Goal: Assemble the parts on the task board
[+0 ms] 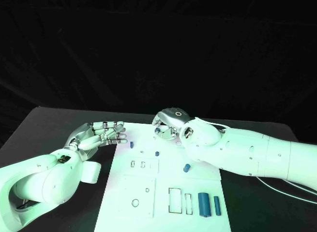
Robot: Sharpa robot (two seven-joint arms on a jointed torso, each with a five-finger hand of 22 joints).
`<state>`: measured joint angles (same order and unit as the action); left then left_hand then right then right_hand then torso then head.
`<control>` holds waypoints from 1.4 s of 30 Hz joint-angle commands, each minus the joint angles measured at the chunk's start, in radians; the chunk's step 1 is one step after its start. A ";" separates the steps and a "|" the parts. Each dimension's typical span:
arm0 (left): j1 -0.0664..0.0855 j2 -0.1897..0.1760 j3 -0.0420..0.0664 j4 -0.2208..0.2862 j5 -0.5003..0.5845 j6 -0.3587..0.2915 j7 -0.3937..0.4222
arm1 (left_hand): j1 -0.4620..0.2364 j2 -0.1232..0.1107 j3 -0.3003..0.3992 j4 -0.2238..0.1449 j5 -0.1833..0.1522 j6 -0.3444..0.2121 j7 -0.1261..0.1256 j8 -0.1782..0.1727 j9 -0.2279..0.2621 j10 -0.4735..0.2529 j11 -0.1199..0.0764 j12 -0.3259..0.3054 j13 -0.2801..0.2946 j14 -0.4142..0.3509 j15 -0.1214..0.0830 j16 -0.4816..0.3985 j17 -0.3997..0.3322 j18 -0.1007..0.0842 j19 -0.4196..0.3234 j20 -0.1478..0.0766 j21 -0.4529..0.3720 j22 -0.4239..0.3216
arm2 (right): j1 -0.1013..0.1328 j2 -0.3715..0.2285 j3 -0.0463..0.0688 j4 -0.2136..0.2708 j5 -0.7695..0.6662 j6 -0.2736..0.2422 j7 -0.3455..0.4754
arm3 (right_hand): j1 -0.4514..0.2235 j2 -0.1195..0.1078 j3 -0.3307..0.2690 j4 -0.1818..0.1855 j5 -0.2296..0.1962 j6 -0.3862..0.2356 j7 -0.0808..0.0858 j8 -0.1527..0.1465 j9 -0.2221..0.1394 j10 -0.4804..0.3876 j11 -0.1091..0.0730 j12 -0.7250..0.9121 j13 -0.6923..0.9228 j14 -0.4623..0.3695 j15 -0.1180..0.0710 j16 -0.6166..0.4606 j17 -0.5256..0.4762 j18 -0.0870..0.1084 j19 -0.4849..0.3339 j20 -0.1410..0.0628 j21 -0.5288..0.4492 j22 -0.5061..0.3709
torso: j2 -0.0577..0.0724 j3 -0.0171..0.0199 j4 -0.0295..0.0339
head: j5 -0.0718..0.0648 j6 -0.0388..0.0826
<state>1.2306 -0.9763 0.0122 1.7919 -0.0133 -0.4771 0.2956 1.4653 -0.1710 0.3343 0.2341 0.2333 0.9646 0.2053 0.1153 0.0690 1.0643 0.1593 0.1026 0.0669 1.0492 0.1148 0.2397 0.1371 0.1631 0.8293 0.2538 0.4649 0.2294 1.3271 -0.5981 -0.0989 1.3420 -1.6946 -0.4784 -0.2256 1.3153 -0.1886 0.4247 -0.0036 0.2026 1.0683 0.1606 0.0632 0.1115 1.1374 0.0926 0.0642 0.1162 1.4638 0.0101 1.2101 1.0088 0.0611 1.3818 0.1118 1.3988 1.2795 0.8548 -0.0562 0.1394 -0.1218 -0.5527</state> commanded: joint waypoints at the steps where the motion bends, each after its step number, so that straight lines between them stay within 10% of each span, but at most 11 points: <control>1: 0.002 0.001 0.001 0.002 0.002 0.012 0.001 | -0.008 0.000 0.001 -0.003 -0.004 0.001 0.006 -0.003 -0.001 -0.003 0.002 -0.005 -0.001 -0.001 0.005 -0.007 0.001 0.017 -0.009 -0.001 0.005 0.002 | -0.001 0.003 -0.001 -0.001 -0.012 0.009 -0.004 | -0.009 -0.013 -0.042 0.014 -0.002 -0.052 0.006 0.000 -0.011 -0.065 0.012 0.000 -0.021 -0.015 0.010 -0.051 -0.069 0.021 -0.049 0.011 -0.053 -0.068 | 0.000 0.0000 0.0015 | -0.002 0.000; 14: 0.002 0.001 0.001 -0.013 0.002 0.013 0.000 | -0.008 0.000 0.001 -0.003 -0.004 0.000 0.006 -0.005 -0.002 -0.003 0.002 -0.006 -0.001 -0.002 0.006 -0.008 0.001 0.017 -0.010 -0.001 0.006 0.002 | 0.000 -0.094 0.003 0.105 0.035 -0.048 0.000 | 0.014 0.007 -0.137 0.064 0.042 -0.033 0.003 0.011 -0.008 -0.016 0.006 0.035 -0.018 0.003 0.003 -0.032 -0.053 0.014 -0.017 0.009 -0.048 -0.040 | -0.005 0.0039 -0.0029 | -0.002 0.004; 23: 0.002 0.025 0.000 -0.060 0.002 0.026 0.000 | -0.008 0.000 0.001 -0.004 -0.004 0.001 0.006 -0.005 -0.001 -0.002 0.002 -0.007 0.000 -0.002 0.006 -0.009 0.001 0.017 -0.012 -0.001 0.006 0.002 | 0.010 -0.290 0.012 0.262 0.256 -0.044 0.019 | -0.013 -0.020 -0.177 0.108 0.107 -0.022 -0.026 0.011 -0.005 0.221 -0.044 0.156 0.053 0.034 -0.034 0.066 0.072 -0.008 0.049 -0.021 0.022 0.065 | -0.034 0.0154 -0.0238 | -0.008 0.011; 26: 0.001 0.036 -0.001 -0.076 0.002 0.030 0.001 | -0.007 0.002 0.002 -0.005 -0.004 0.003 0.005 -0.005 -0.001 0.000 0.001 -0.007 0.000 -0.002 0.006 -0.009 0.002 0.017 -0.013 -0.001 0.007 0.003 | 0.011 -0.336 0.012 0.284 0.285 -0.002 0.007 | -0.013 -0.035 -0.237 0.122 0.155 -0.042 -0.040 0.018 -0.002 0.278 -0.063 0.264 0.149 0.047 -0.050 0.125 0.152 -0.020 0.079 -0.040 0.056 0.117 | -0.044 0.0213 -0.0306 | -0.009 0.013; 29: 0.001 0.044 -0.003 -0.085 0.002 0.034 0.002 | -0.006 0.002 0.002 -0.006 -0.003 0.003 0.004 -0.005 -0.001 0.000 0.001 -0.007 0.000 -0.001 0.005 -0.009 0.002 0.017 -0.013 -0.001 0.008 0.003 | 0.011 -0.362 0.012 0.286 0.300 0.038 -0.007 | 0.044 0.008 -0.364 0.171 0.209 -0.072 -0.053 0.074 0.023 0.123 -0.059 0.730 0.660 0.055 -0.039 0.210 0.267 -0.029 0.100 -0.039 0.086 0.163 | -0.050 0.0257 -0.0340 | -0.011 0.012; 32: 0.001 0.051 -0.005 -0.089 0.002 0.037 0.001 | -0.006 0.002 0.002 -0.006 -0.003 0.003 0.004 -0.005 -0.001 0.000 0.001 -0.007 0.000 -0.001 0.005 -0.009 0.002 0.017 -0.013 -0.001 0.008 0.003 | 0.010 -0.372 0.011 0.280 0.305 0.061 -0.017 | 0.045 0.008 -0.393 0.199 0.194 -0.105 -0.029 0.084 0.027 0.197 -0.054 0.957 0.881 0.064 -0.038 0.246 0.335 -0.033 0.113 -0.034 0.099 0.184 | -0.053 0.0279 -0.0349 | -0.013 0.009; 42: -0.001 0.069 -0.009 -0.089 0.001 0.044 -0.003 | -0.005 0.002 0.003 -0.007 -0.003 0.003 0.004 -0.006 -0.001 0.000 0.001 -0.008 0.000 -0.001 0.005 -0.010 0.002 0.017 -0.015 0.000 0.008 0.004 | -0.004 -0.339 0.008 0.206 0.314 0.099 -0.045 | 0.087 0.010 -0.435 0.252 0.204 -0.160 -0.018 0.126 0.042 0.250 -0.037 1.202 1.136 0.079 -0.026 0.297 0.425 -0.042 0.137 -0.019 0.123 0.222 | -0.054 0.0323 -0.0343 | -0.013 0.002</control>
<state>1.2297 -0.9106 0.0026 1.6996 -0.0132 -0.4581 0.2916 1.4653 -0.1710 0.3369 0.2315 0.2333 0.9646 0.2052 0.1153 0.0690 1.0643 0.1593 0.0987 0.0669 1.0488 0.1151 0.2358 0.1379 0.1630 0.8220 0.2537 0.4684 0.2312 1.3267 -0.9430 -0.0902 1.5564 -1.3957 -0.4271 -0.2465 1.3941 -0.1755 -0.0116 0.2440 0.4028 0.9148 0.1422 0.1856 0.1524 1.3814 0.0567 1.2613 1.2466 1.4665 -0.0249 1.5041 1.3081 0.0291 1.4664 0.0824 1.5159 1.3079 0.8005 -0.0247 0.1050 -0.1364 -0.5492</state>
